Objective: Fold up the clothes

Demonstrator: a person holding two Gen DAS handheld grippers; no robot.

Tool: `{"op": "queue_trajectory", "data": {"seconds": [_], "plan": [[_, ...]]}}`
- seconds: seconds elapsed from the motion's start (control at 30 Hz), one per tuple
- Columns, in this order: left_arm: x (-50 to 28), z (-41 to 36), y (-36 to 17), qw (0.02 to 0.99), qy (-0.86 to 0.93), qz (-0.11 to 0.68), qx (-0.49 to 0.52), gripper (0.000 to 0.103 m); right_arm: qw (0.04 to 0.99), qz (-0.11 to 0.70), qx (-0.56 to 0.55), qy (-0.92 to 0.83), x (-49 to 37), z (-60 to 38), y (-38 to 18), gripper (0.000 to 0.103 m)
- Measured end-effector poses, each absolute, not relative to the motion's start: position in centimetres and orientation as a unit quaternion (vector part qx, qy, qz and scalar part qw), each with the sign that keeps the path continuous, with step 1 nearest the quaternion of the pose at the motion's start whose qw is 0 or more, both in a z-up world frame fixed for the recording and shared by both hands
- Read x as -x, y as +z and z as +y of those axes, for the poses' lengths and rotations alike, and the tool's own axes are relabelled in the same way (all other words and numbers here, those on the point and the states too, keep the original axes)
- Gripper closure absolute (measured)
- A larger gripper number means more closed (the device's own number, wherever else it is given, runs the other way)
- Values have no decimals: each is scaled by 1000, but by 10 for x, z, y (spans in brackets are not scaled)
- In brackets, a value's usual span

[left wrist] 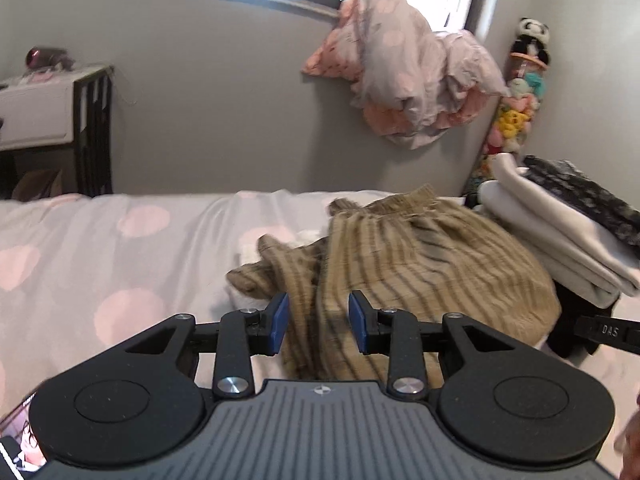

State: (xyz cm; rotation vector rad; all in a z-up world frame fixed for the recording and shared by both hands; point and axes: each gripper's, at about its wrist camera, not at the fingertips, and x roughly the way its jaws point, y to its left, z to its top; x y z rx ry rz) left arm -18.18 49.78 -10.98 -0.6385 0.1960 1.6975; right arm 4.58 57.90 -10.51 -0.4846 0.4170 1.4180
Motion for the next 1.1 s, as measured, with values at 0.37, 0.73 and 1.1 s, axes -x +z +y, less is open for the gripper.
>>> {"op": "queue_trajectory", "data": {"seconds": [0.37, 0.73, 1.1], "plan": [[169, 462, -86, 638, 741, 57, 204, 50, 768, 152, 135, 608, 3, 442, -65, 43], [183, 405, -50, 678, 709, 105, 165, 32, 801, 157, 83, 571, 34, 342, -35, 9], [206, 350, -3, 696, 700, 135, 90, 12, 793, 174, 36, 583, 61, 274, -3, 1]]}}
